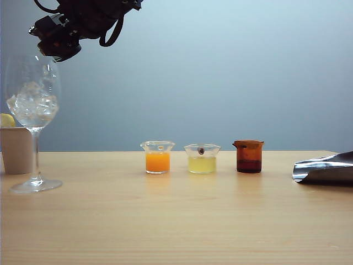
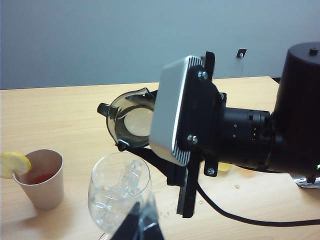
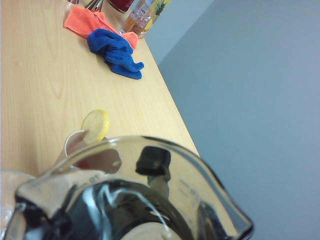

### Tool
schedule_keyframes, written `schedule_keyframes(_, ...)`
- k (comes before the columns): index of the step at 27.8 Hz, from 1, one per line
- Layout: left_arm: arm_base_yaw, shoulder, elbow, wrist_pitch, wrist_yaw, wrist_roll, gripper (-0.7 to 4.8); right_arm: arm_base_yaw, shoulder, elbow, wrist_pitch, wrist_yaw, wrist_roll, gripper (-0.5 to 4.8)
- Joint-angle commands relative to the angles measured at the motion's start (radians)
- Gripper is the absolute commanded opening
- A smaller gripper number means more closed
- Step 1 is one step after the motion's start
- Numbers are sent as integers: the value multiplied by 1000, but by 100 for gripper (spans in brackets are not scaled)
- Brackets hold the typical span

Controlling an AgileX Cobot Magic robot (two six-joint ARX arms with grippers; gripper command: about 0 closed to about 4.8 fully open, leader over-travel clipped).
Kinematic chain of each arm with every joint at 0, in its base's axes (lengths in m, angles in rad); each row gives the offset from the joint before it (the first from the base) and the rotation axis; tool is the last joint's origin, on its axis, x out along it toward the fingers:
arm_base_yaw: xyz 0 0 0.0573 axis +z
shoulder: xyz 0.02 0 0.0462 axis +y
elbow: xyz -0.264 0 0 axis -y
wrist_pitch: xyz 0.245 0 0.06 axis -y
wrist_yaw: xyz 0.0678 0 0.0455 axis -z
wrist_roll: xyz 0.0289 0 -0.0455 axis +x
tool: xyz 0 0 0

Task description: Pick up the first measuring cup from the left, pour the coconut rum inside into the goblet, and finally put the measuring cup back in its original place.

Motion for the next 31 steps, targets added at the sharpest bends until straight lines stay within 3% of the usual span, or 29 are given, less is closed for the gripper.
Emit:
schedule_keyframes(1,0,-1,3,9,6,1,-5,2,-7,9,39,-2,-22,0)
schedule_keyframes(31,0,-14,3,9,6,1,-5,13,-7,9,75,5,-121,0)
